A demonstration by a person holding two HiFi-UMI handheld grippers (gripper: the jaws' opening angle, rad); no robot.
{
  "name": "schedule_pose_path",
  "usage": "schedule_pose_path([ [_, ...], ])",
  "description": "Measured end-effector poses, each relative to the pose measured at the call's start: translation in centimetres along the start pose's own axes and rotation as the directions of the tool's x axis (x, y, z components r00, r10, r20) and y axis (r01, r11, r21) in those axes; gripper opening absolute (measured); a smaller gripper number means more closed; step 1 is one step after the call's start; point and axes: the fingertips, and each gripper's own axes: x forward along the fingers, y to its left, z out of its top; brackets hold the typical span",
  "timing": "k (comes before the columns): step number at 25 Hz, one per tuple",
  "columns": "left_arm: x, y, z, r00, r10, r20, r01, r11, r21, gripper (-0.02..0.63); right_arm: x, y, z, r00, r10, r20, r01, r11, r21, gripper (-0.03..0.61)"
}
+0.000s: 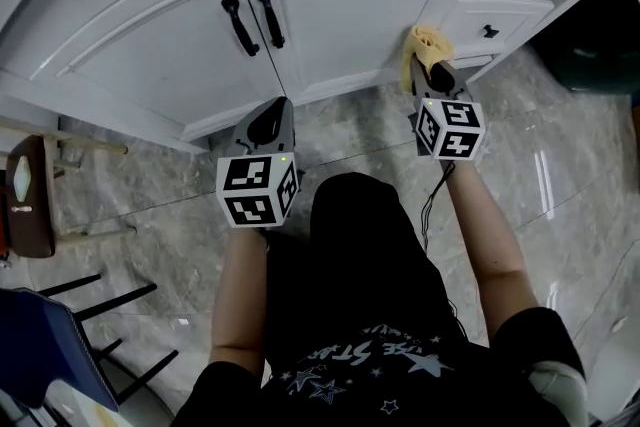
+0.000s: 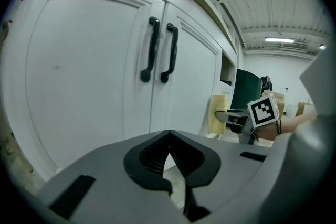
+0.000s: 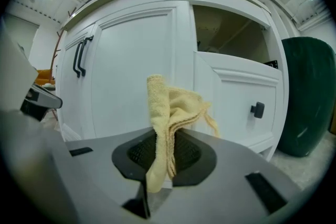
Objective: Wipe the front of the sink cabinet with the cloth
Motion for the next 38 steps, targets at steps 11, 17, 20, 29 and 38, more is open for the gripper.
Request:
schedule_pose_path([
  [11,-2.9,5.9,-4.2,0.997,0.063,-0.052,-0.066,0.997,-0.043,0.015,1.5,16.8,-2.1,0.929,0.369,-0.025,-0.368,0.916,-0.158,0.064],
  [17,-3.7,6.6,-5.9,0.995,0.064,-0.08,-0.069,0.996,-0.06,0.015,3.1,22.9,-4.9,0.873,0.479,-0.09,-0.487,0.846,-0.219,0.064],
  [20,-3.6,6.5,-6.1,0.995,0.057,-0.083,-0.062,0.996,-0.06,0.015,4.3,23.6,-5.6,0.879,0.466,-0.103,-0.477,0.849,-0.228,0.064],
  [29,-2.8,5.2,-6.1,0.995,0.03,-0.091,-0.033,0.999,-0.033,0.015,4.7,17.7,-6.1,0.938,0.336,-0.089,-0.347,0.921,-0.177,0.065],
  [38,-1.5,0.7,-5.6,0.994,0.003,-0.113,-0.001,1.0,0.011,0.015,2.9,6.4,-6.2,0.987,0.144,-0.071,-0.154,0.976,-0.154,0.064],
])
